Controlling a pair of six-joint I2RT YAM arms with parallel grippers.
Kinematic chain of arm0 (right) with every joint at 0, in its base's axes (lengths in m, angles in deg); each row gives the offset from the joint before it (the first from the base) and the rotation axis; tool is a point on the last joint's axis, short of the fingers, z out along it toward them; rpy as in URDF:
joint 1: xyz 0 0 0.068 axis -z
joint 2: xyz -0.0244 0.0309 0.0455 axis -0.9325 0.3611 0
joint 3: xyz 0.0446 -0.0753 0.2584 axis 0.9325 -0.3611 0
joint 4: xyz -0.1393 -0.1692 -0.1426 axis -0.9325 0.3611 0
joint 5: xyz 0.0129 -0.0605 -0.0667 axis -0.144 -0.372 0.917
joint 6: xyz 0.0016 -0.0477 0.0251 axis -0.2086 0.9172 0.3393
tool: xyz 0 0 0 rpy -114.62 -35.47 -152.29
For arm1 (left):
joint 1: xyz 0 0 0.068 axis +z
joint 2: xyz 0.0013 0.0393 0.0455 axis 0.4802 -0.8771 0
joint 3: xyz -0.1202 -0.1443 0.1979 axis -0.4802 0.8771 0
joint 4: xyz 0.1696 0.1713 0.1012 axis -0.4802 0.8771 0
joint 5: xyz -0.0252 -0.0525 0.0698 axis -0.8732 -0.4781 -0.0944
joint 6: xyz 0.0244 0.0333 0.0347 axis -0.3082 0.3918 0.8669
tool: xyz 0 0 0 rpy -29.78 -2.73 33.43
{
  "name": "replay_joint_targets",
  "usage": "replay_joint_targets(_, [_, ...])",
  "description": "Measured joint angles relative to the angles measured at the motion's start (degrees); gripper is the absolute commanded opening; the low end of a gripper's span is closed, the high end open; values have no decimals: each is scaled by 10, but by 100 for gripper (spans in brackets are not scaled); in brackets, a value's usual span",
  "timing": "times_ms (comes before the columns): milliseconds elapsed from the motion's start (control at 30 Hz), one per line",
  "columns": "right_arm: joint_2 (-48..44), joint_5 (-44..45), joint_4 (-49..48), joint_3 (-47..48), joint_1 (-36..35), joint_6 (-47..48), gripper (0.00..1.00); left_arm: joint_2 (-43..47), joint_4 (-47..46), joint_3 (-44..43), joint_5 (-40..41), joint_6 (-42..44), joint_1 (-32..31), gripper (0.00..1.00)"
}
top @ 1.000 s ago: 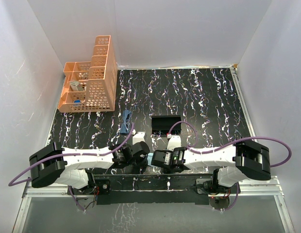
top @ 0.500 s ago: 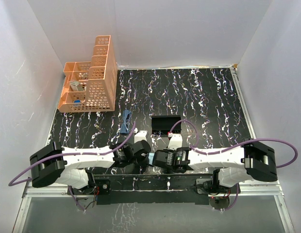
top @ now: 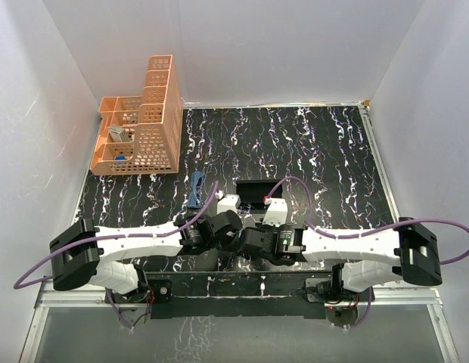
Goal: Organize the sunglasses
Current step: Pick up the glasses cleaning cloth from the center of the board, then place the glasses cleaning cloth in the sunglasses case.
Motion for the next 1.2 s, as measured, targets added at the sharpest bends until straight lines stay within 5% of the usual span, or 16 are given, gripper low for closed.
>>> replay_joint_targets(400, [-13, 42, 27, 23, 14, 18, 0, -14, 16, -52, 24, 54, 28, 0])
replay_joint_targets(1200, [-19, -7, -129, 23, 233, 251, 0, -89, -24, -123, 6, 133, 136, 0])
